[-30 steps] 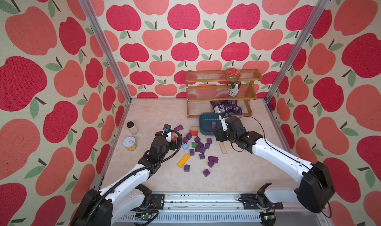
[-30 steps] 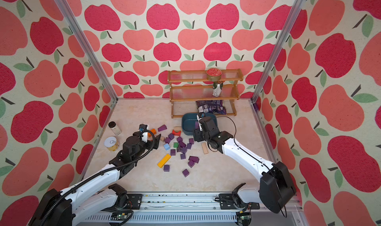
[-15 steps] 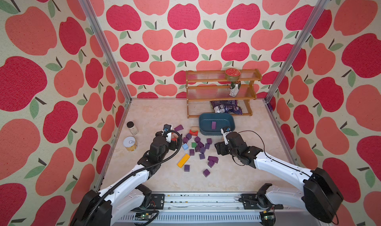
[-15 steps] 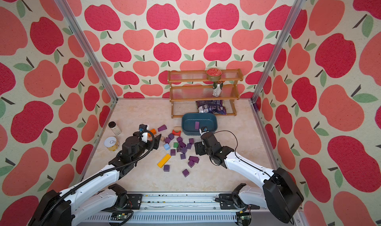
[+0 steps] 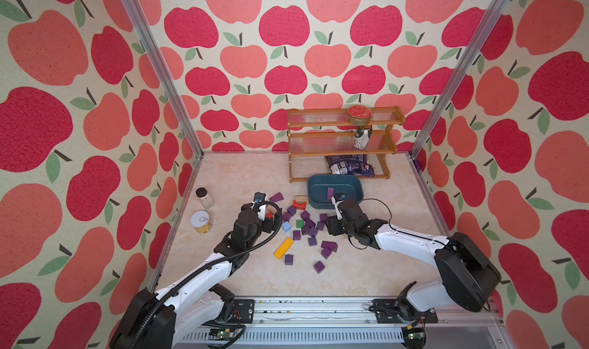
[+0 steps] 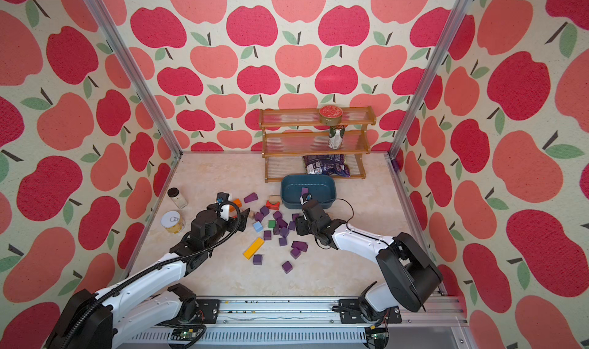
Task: Pick purple bricks into the storage bin
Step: Pick up the building block from the center of the board.
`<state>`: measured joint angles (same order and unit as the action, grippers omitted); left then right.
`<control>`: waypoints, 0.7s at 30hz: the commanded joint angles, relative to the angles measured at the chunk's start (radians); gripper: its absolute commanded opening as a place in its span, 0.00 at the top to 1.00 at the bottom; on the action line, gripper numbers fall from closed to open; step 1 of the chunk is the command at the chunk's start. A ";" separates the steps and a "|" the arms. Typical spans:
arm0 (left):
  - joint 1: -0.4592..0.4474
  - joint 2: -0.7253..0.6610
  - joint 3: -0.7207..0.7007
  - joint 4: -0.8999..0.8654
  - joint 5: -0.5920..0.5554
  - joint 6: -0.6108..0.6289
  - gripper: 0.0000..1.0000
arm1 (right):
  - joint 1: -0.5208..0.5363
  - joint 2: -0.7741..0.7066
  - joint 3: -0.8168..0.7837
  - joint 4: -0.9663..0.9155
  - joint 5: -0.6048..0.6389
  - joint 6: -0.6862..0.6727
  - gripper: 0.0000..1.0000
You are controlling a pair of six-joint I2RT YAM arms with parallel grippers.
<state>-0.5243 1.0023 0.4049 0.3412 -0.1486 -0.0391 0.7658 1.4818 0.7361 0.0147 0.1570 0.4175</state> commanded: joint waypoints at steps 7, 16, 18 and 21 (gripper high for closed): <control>-0.004 0.015 0.004 0.007 0.006 0.001 0.01 | 0.004 0.110 0.115 -0.029 -0.029 0.035 0.38; -0.005 0.020 0.006 0.006 -0.002 -0.002 0.01 | 0.006 0.182 0.161 -0.064 -0.032 0.054 0.42; -0.004 0.026 0.010 0.000 -0.009 -0.004 0.01 | 0.006 0.192 0.168 -0.072 -0.026 0.056 0.43; -0.004 0.036 0.014 -0.001 -0.005 -0.004 0.01 | 0.006 0.208 0.181 -0.088 -0.022 0.064 0.46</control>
<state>-0.5243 1.0225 0.4049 0.3412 -0.1486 -0.0391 0.7658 1.6726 0.8867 -0.0288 0.1329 0.4568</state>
